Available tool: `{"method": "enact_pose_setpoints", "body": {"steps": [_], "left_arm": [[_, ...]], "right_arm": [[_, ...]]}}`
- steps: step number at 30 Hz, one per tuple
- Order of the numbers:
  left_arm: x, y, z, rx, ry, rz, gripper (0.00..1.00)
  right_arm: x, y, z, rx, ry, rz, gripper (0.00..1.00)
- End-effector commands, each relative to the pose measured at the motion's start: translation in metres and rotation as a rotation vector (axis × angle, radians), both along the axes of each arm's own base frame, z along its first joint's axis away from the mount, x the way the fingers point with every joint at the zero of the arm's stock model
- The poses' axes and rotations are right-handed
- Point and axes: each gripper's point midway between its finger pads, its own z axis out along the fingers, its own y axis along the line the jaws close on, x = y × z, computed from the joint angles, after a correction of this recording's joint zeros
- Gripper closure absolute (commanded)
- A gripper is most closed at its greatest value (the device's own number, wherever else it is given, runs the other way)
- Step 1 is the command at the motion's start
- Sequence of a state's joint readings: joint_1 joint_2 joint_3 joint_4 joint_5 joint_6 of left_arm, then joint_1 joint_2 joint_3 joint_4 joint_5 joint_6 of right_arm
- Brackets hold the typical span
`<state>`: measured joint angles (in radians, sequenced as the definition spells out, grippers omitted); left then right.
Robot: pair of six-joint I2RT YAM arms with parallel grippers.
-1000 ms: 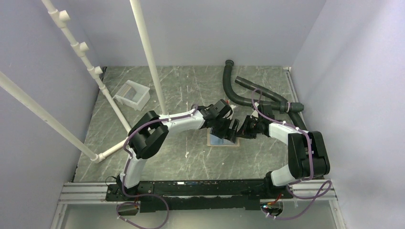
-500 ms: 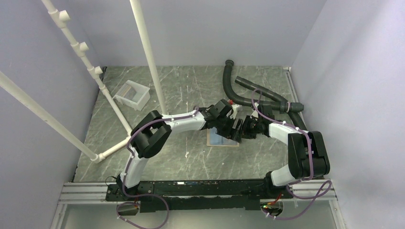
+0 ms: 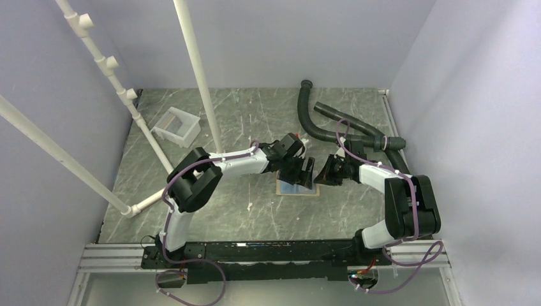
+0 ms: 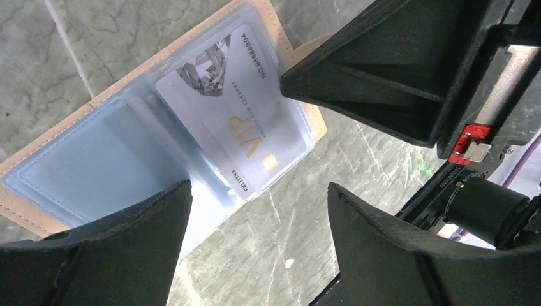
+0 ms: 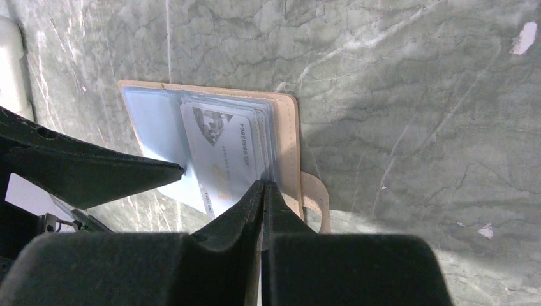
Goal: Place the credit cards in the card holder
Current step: Insert the credit card into the card holder.
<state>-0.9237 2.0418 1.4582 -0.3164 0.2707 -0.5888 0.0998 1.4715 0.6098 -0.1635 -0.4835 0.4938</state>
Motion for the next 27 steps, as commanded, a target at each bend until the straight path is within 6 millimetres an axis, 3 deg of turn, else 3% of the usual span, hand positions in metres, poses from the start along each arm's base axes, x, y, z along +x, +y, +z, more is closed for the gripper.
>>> {"method": "enact_pose_setpoints", "body": {"steps": [1,4,8,11,15,20,23,27], "left_arm": [[-0.002,-0.006,0.012,-0.035,0.003,0.009,0.17],[-0.012,-0.027,0.018,-0.122,0.026,-0.073,0.19],[-0.023,-0.052,0.043,-0.188,-0.07,-0.187,0.19],[-0.022,-0.043,0.038,-0.136,-0.052,-0.173,0.18],[-0.016,-0.013,0.034,-0.129,-0.024,-0.115,0.18],[-0.027,0.034,0.078,-0.108,-0.115,-0.093,0.17],[-0.042,0.076,0.093,-0.077,-0.126,-0.057,0.16],[-0.062,0.142,0.105,-0.039,-0.13,0.045,0.16]], "right_arm": [[-0.009,0.001,-0.005,-0.001,0.022,0.019,0.96],[-0.009,0.002,-0.004,0.003,0.019,0.02,0.96],[-0.008,0.005,-0.001,0.023,0.014,0.024,0.96],[-0.007,0.004,0.0,0.017,0.008,0.022,0.96],[-0.003,-0.001,0.005,-0.018,-0.017,0.016,0.93],[0.006,-0.013,0.021,-0.091,-0.104,-0.001,0.74],[0.009,-0.012,0.036,-0.099,-0.168,0.014,0.63],[0.009,0.005,0.042,-0.067,-0.213,0.093,0.55]]}}
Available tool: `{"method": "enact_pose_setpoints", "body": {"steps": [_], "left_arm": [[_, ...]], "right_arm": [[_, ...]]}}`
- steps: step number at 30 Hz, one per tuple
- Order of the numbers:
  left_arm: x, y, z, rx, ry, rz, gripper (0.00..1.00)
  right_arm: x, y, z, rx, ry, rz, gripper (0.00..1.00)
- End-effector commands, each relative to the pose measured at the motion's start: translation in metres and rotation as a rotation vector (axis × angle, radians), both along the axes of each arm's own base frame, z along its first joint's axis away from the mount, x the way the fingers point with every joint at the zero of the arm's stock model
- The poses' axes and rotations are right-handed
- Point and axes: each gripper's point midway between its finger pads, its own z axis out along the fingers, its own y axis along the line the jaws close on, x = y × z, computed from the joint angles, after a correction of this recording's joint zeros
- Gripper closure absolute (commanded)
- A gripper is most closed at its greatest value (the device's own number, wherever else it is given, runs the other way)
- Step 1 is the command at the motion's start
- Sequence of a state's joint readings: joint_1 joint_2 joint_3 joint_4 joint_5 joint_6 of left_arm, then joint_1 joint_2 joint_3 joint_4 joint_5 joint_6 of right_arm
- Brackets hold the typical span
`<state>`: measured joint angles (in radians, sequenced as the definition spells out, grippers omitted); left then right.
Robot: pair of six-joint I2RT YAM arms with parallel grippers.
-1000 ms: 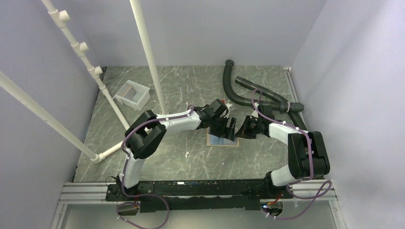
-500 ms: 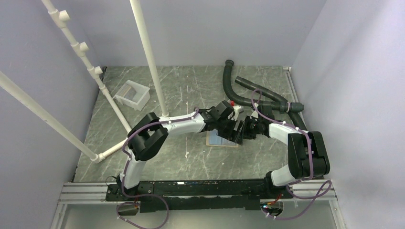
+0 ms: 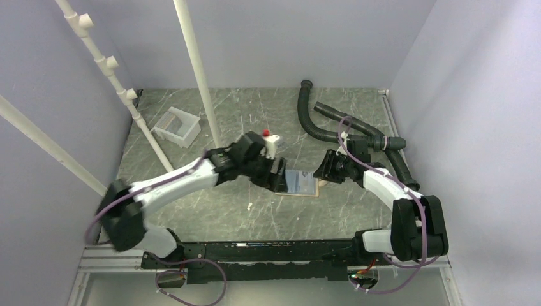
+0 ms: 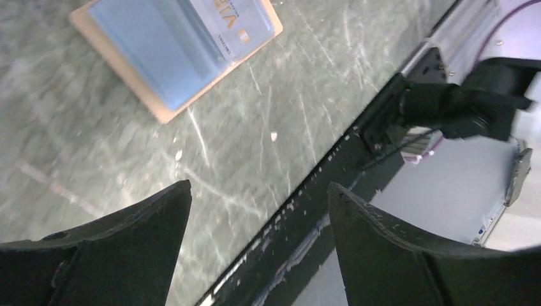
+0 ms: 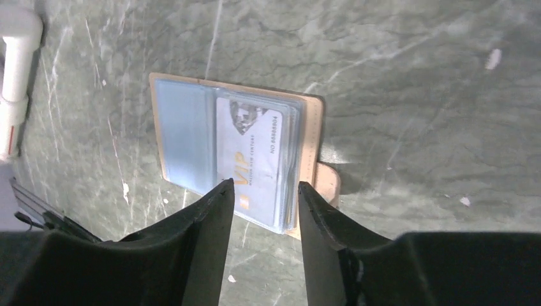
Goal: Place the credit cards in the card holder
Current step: Insert the credit card into the card holder.
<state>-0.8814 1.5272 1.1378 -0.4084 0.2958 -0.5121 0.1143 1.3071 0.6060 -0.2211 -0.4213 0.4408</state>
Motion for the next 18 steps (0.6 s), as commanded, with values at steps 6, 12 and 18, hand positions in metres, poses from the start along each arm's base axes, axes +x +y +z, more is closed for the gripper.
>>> {"method": "enact_pose_setpoints", "body": {"steps": [6,12,18], "left_arm": [[-0.033,0.138,0.045,0.001,-0.065,0.35,0.12],[-0.027,0.123,0.043,-0.178,-0.015,0.383,0.11],[-0.004,0.038,0.023,-0.252,0.002,0.225,0.14]], "right_arm": [[0.003,0.029,0.011,-0.041,-0.098,0.153,0.49],[0.0,0.018,0.0,-0.137,-0.063,0.109,0.45],[-0.004,0.02,-0.004,-0.077,-0.038,0.088,0.35]]}}
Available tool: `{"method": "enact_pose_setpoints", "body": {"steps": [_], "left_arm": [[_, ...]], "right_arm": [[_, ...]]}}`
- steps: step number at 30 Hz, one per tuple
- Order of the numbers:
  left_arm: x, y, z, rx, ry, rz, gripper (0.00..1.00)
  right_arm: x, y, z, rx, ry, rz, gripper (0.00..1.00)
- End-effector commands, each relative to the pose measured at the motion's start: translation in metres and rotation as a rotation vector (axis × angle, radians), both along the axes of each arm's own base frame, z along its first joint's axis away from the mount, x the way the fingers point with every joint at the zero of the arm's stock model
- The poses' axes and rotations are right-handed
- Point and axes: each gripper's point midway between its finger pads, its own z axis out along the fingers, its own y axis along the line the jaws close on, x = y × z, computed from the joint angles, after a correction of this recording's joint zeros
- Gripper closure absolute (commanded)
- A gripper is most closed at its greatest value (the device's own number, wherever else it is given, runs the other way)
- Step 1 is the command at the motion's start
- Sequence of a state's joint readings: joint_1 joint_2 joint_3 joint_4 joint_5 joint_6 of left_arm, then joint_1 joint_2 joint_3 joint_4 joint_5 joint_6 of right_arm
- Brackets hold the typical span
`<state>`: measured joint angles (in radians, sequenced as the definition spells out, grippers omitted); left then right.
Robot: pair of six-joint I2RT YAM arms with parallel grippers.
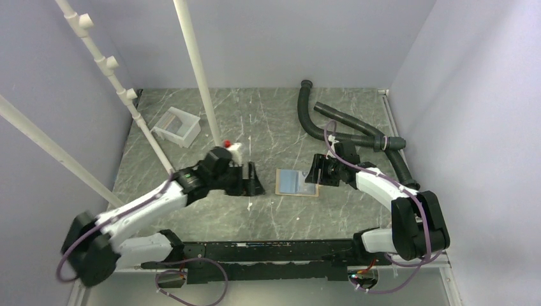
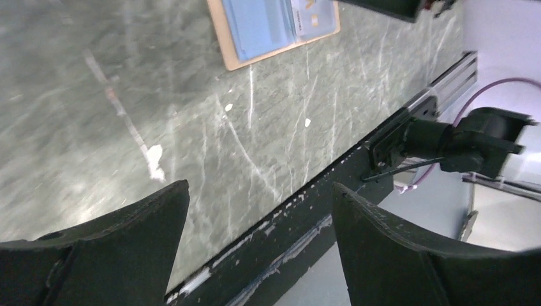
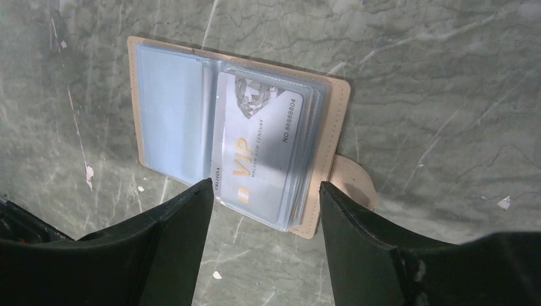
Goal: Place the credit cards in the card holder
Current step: Insert the credit card into the card holder.
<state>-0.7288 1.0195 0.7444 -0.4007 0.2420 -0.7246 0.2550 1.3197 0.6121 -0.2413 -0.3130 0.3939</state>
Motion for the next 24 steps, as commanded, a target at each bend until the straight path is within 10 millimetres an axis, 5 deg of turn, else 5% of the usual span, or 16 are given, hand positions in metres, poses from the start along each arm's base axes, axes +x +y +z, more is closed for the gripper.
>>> {"method": "enact_pose_setpoints", "body": {"steps": [1,5,9,12,24], "left_arm": [[0.021,-0.079,0.013,-0.117,-0.083,-0.119,0.15],[0.047,-0.13,-0.009,-0.131,-0.082,-0.091,0.3],[0.062,-0.15,-0.049,-0.065,-0.013,-0.066,0.56],[0.069,-0.154,-0.073,0.007,0.034,-0.038,0.67],[0.081,-0.171,-0.103,0.072,0.08,-0.062,0.85]], "right_arm": [[0.008,0.001,0.004,0.057,-0.011,-0.023,0.36],[0.005,0.007,-0.001,0.143,0.033,-0.018,0.43],[0.005,0.003,-0.005,0.149,0.051,-0.034,0.59],[0.006,0.002,-0.003,0.142,0.037,-0.037,0.65],[0.006,0.003,-0.005,0.147,0.046,-0.033,0.7]]}}
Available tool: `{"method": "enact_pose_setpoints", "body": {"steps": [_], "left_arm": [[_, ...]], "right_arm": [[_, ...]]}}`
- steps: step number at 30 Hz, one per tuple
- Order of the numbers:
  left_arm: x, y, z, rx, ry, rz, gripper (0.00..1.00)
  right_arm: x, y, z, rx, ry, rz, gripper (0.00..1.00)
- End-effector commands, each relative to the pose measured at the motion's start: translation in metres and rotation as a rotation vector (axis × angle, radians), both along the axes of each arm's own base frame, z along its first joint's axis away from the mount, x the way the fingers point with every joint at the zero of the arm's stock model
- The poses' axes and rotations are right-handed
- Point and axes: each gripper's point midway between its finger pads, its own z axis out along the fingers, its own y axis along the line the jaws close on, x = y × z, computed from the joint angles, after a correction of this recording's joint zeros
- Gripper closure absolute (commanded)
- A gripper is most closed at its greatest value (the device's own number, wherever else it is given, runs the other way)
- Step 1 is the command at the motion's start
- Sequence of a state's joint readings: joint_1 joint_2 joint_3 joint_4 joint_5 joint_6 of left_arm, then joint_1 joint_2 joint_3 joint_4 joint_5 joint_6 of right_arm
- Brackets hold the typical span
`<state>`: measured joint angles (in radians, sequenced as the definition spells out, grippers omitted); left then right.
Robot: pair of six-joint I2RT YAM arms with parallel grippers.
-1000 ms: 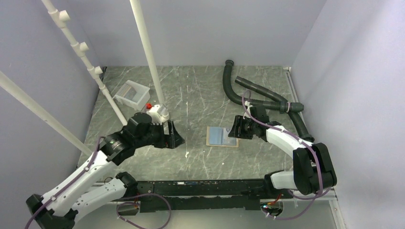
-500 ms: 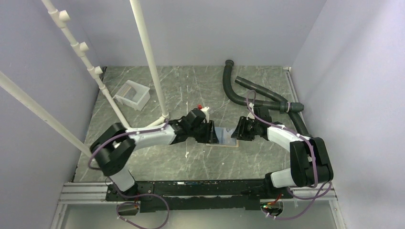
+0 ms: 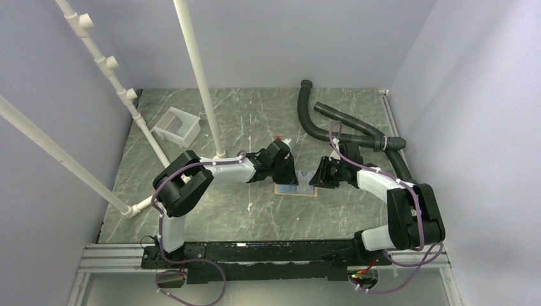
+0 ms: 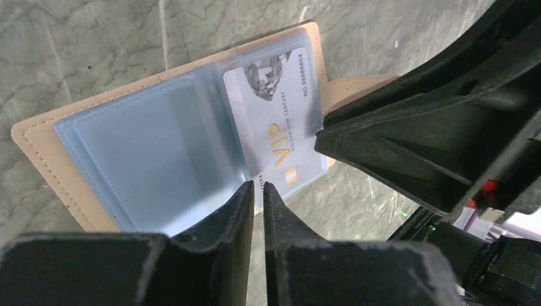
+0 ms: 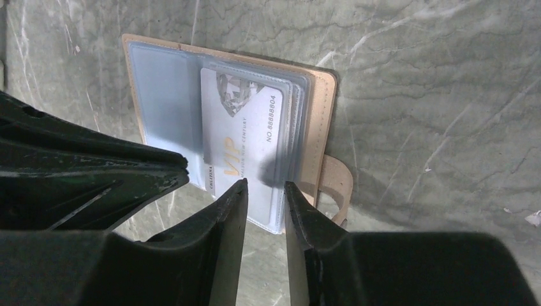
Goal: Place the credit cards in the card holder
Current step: Insert the credit card into the card holder.
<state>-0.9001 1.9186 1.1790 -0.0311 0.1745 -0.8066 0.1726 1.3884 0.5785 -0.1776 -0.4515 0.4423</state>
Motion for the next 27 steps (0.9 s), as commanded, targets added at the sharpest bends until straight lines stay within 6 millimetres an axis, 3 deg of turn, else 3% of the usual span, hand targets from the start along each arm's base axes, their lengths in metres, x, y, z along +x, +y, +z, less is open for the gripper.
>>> {"method": "enact_pose_setpoints", "body": {"steps": [1,11,21,25,27], "left_arm": [[0.005,-0.005,0.001,0.005,-0.007,0.005,0.86],[0.006,-0.012,-0.007,0.009,0.015,-0.017,0.93],[-0.003,-0.056,0.006,-0.062,0.005,-0.142,0.97],[0.003,-0.035,0.016,-0.04,-0.018,-0.1,0.93],[0.0,-0.021,0.025,-0.031,0.001,-0.1,0.78]], "right_arm": [[0.008,0.004,0.006,0.024,-0.038,0.007,0.72],[0.007,0.006,0.004,0.037,-0.025,0.014,0.73],[0.006,0.016,0.009,0.1,-0.039,0.044,0.73],[0.007,0.007,0.007,0.045,-0.038,0.012,0.73],[0.01,-0.002,0.005,-0.007,-0.043,-0.019,0.71]]}}
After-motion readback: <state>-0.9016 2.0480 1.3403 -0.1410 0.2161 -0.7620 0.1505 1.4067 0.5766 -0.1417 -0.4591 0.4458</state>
